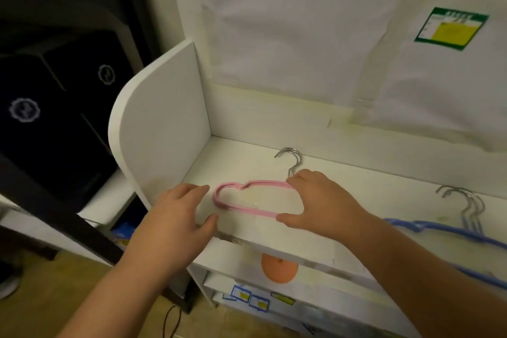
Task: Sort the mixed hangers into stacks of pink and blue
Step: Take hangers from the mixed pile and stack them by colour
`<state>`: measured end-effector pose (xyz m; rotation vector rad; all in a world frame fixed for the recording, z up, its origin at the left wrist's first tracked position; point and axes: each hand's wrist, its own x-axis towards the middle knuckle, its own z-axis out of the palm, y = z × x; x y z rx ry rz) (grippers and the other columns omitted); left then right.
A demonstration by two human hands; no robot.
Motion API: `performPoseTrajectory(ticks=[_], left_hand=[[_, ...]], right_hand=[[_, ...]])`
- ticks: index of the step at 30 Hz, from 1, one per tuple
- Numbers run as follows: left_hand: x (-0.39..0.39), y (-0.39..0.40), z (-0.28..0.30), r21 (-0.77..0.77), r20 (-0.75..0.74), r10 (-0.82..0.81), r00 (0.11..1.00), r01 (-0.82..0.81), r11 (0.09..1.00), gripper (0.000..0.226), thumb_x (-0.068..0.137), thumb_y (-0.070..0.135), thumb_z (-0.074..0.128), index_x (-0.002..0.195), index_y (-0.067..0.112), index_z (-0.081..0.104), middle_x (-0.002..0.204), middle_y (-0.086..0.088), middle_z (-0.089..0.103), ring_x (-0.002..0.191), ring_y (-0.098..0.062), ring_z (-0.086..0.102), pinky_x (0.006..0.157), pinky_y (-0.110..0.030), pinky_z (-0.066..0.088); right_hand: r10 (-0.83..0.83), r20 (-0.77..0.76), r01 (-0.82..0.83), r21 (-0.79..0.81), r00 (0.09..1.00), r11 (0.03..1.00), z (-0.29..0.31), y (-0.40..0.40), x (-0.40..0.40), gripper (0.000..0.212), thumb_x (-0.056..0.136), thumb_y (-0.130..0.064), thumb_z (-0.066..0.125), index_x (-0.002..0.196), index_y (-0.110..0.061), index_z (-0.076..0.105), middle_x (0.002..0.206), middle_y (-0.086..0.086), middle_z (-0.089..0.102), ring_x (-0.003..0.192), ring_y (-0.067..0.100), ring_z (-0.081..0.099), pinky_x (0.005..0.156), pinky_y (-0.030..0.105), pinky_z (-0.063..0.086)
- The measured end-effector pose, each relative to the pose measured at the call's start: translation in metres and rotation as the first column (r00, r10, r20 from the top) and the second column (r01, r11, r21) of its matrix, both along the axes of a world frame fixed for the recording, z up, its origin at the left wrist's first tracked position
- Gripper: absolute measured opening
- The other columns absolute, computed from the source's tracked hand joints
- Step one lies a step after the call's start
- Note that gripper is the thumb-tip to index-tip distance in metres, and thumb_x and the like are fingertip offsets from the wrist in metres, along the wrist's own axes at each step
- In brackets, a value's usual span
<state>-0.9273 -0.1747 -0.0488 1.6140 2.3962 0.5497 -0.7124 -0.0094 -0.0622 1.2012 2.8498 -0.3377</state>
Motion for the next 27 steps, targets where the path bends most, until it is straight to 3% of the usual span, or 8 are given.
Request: performPoseTrajectory(ticks=[4,7,13,19,27], left_hand=[[0.001,0.01,0.0,0.012,0.023,-0.04,0.999,0.04,0.999,0.058,0.087,0.051,0.053,0.141,0.036,0.038,0.136,0.016,0.041,0.107,-0.008,0.051,0.079,-0.033,0.057],[0.008,0.021,0.001,0.044,-0.027,-0.092,0.995,0.093,0.995,0.057,0.087,0.049,0.053,0.141,0.033,0.041,0.137,0.014,0.044,0.118,-0.008,0.046,0.099,-0.029,0.044],[0.04,0.057,0.01,0.091,-0.099,-0.229,0.968,0.238,0.967,0.058,0.087,0.045,0.057,0.142,0.03,0.045,0.146,0.01,0.043,0.133,-0.012,0.039,0.109,-0.027,0.03],[0.116,0.087,0.037,0.148,-0.148,-0.389,0.909,0.409,0.901,0.061,0.083,0.047,0.059,0.14,0.029,0.045,0.143,0.004,0.046,0.129,-0.018,0.043,0.105,-0.035,0.039],[0.283,0.073,0.069,0.178,-0.214,-0.619,0.755,0.654,0.736,0.058,0.086,0.045,0.059,0.139,0.028,0.047,0.14,0.004,0.048,0.126,-0.018,0.046,0.101,-0.033,0.04]], right_hand=[[0.0,0.004,0.0,0.006,1.0,1.0,0.001,-0.001,0.001,0.077,0.074,-0.074,0.056,0.133,-0.027,0.045,0.124,-0.007,0.05,0.111,0.015,0.048,0.094,0.034,0.044],[-0.032,-0.029,0.033,0.024,0.999,0.999,0.008,-0.002,0.012,0.076,0.076,-0.074,0.054,0.137,-0.029,0.042,0.128,-0.009,0.048,0.115,0.015,0.047,0.097,0.033,0.042],[-0.285,-0.156,0.298,0.066,0.946,0.952,0.033,-0.011,0.096,0.063,0.087,-0.059,0.055,0.141,-0.031,0.041,0.145,-0.011,0.043,0.129,0.01,0.041,0.108,0.029,0.034],[-0.531,-0.273,0.582,0.155,0.802,0.799,0.069,-0.057,0.222,0.06,0.083,-0.052,0.064,0.136,-0.028,0.048,0.14,-0.008,0.05,0.127,0.012,0.047,0.106,0.03,0.037],[-0.706,-0.373,0.795,0.199,0.602,0.573,0.088,-0.165,0.39,0.056,0.082,-0.048,0.064,0.132,-0.024,0.053,0.131,-0.005,0.054,0.108,0.016,0.054,0.085,0.029,0.045]])
